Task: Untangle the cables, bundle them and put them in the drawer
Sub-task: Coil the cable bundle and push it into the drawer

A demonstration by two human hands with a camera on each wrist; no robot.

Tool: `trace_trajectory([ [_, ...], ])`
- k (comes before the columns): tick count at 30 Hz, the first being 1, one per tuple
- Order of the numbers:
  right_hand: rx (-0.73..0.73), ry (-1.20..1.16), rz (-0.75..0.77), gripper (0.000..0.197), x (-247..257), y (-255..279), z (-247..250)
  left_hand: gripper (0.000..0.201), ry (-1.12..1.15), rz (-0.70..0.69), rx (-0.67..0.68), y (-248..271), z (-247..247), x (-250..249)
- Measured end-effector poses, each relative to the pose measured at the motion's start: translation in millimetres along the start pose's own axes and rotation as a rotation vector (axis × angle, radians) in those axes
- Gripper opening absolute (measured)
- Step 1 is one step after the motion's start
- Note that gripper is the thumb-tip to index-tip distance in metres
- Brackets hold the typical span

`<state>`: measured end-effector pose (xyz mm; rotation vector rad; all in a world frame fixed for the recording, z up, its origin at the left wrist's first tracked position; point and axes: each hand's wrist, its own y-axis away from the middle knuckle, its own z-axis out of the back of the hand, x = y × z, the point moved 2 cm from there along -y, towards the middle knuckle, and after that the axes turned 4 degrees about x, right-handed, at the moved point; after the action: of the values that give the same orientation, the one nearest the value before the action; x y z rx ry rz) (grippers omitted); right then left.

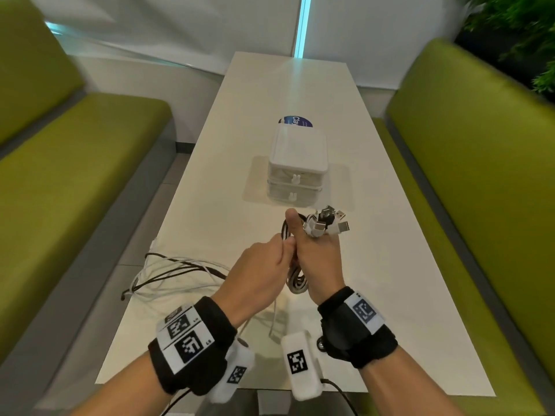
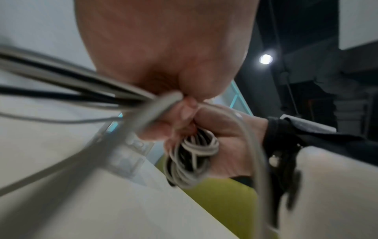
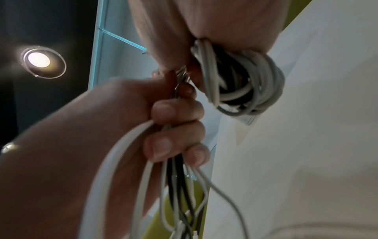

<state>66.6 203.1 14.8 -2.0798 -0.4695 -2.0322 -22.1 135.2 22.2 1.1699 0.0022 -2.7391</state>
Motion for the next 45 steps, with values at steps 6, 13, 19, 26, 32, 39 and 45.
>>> trace_trajectory([
  [6,0.069,0.071,0.021,0.048,2,1,9,0.021,-0.476,-0.078,0.179,-9,0,-7],
  [13,0.059,0.073,-0.014,0.055,-10,0,10,0.023,-0.741,-0.145,0.284,-7,-2,-5],
  [19,-0.022,0.112,0.016,0.048,-19,0,11,0.022,-0.83,-0.175,0.311,0,-11,-1],
  [26,-0.079,-0.21,-0.139,0.025,-9,-12,11,0.037,-0.464,-0.069,0.19,-8,-9,5],
  [32,0.046,-0.374,-0.173,0.035,-5,-5,4,0.046,0.109,0.033,0.389,-8,0,26],
  [39,0.089,-0.447,-0.157,0.035,-3,-4,3,0.044,-0.209,-0.114,0.51,-2,9,39],
  [45,0.413,-0.65,-0.136,0.028,14,-1,3,0.026,-0.441,-0.015,0.382,-19,40,78],
])
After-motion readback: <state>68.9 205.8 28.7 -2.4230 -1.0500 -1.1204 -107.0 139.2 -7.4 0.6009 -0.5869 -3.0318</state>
